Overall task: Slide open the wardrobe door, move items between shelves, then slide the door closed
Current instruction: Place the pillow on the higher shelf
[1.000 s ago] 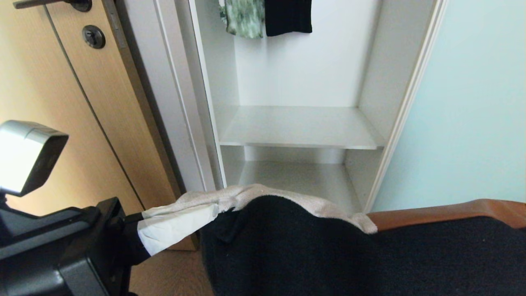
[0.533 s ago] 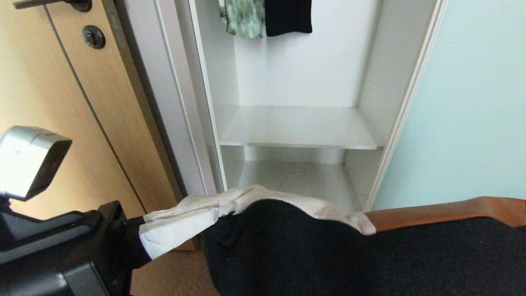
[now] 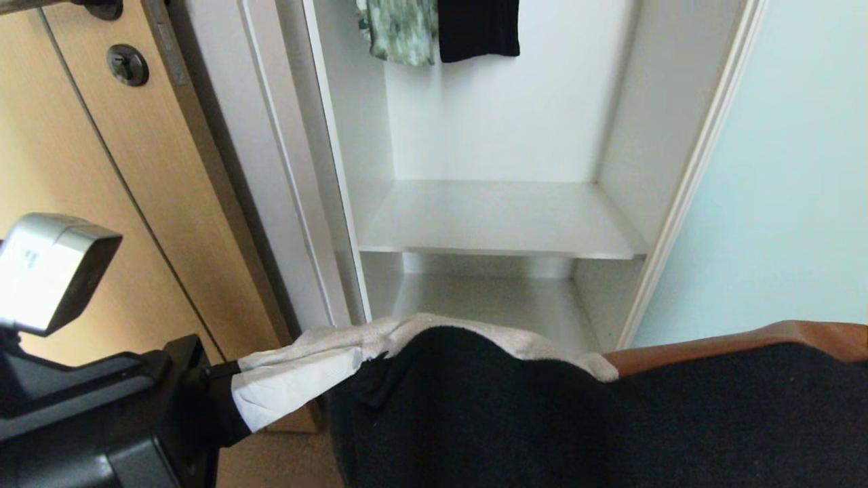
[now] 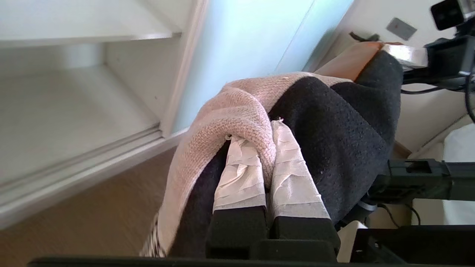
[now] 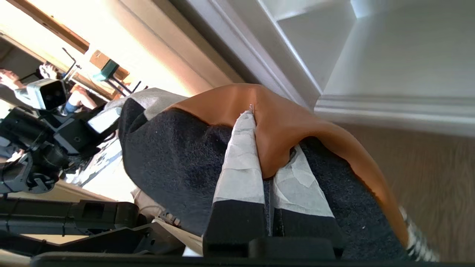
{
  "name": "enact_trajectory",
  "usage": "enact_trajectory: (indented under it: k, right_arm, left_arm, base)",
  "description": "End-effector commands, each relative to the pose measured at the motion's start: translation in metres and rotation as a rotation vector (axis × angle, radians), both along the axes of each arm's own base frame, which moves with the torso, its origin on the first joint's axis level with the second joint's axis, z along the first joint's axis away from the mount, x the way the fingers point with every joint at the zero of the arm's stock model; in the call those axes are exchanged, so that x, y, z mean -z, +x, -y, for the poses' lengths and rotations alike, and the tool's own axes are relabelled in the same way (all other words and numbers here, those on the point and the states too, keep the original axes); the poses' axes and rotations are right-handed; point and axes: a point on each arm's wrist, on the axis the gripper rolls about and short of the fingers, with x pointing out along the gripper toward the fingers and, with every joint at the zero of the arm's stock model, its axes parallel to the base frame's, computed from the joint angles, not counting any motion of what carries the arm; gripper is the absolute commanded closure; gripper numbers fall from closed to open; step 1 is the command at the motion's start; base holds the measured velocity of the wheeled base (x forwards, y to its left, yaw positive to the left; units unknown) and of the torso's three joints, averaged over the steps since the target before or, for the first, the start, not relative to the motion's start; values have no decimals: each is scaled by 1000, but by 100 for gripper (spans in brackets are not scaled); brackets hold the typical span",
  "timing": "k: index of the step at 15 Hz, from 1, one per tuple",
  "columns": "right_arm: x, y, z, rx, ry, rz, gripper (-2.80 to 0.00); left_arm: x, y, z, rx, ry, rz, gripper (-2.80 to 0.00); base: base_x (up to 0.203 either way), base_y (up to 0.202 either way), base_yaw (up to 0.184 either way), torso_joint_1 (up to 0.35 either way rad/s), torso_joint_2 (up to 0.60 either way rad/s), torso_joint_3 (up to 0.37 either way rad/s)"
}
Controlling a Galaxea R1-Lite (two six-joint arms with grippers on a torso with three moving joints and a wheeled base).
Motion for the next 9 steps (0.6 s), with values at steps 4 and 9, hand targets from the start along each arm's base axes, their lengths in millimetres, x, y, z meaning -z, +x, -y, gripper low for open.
enact_trajectory:
  k: [4,9]
  right_arm:
    - [0,1,0,-3,1,-7,0]
    - [0,0,0,-3,2,-4,0]
  left_arm:
    - [0,1,1,2,-1,0,0]
    - [0,1,1,2,-1,0,0]
  base:
    - [196,0,1,3,3,4]
    - [196,0,-1,5,0,2]
